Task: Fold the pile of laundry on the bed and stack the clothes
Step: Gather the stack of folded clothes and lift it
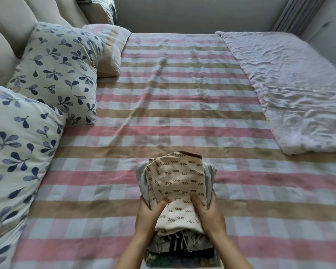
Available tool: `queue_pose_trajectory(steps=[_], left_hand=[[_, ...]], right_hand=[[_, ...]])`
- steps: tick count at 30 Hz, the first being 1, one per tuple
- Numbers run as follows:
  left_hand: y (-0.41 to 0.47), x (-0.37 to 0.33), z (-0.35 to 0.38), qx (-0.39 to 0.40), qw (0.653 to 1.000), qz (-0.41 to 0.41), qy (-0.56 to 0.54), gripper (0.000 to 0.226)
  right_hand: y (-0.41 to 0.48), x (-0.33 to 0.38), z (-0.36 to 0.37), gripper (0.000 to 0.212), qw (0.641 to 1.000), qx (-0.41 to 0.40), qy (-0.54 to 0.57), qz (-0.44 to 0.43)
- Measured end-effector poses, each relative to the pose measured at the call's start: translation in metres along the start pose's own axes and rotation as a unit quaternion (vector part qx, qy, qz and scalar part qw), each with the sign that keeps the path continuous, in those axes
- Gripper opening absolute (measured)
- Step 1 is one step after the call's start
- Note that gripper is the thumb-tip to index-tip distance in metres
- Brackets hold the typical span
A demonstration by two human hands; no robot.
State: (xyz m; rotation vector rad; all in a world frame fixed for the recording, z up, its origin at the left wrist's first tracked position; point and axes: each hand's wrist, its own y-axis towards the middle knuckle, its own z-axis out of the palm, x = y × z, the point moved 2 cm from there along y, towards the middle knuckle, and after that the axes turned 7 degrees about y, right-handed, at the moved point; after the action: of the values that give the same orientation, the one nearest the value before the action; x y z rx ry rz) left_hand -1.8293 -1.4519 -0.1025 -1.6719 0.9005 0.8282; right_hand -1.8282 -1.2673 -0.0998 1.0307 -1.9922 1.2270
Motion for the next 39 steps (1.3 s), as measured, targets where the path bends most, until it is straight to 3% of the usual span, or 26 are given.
queue_pose_trajectory(steps=[9, 17, 21, 24, 30, 34, 39], left_hand=[[-0.056, -0.009, 0.062, 0.073, 0.996, 0.044, 0.026, 0.067], [-0.05, 0.077, 0.139, 0.112, 0.994, -0.004, 0.009, 0.076], [-0.049, 0.101, 0.158, 0.094, 0.996, -0.012, 0.0, 0.072], [-0.047, 0.105, 0.163, 0.078, 0.997, -0.023, -0.003, 0.067], [-0.053, 0.093, 0.165, 0.083, 0.995, -0.051, 0.019, 0.093], [-0.074, 0.072, 0.178, 0.072, 0.996, -0.06, 0.013, 0.073], [-0.11, 0.029, 0.212, 0.094, 0.995, -0.033, 0.009, 0.083]], right_hand=[[-0.045, -0.04, -0.078, 0.09, 0.997, -0.066, 0.034, 0.023], [-0.014, -0.143, -0.093, 0.085, 0.996, -0.079, 0.01, 0.046], [-0.003, -0.177, -0.095, 0.083, 0.996, -0.074, -0.004, 0.057], [0.003, -0.186, -0.096, 0.078, 0.996, -0.068, 0.01, 0.057], [0.003, -0.182, -0.102, 0.085, 0.996, -0.063, 0.033, 0.045], [-0.006, -0.173, -0.127, 0.086, 0.996, -0.062, 0.042, 0.04], [-0.021, -0.158, -0.188, 0.084, 0.996, -0.072, 0.042, 0.031]])
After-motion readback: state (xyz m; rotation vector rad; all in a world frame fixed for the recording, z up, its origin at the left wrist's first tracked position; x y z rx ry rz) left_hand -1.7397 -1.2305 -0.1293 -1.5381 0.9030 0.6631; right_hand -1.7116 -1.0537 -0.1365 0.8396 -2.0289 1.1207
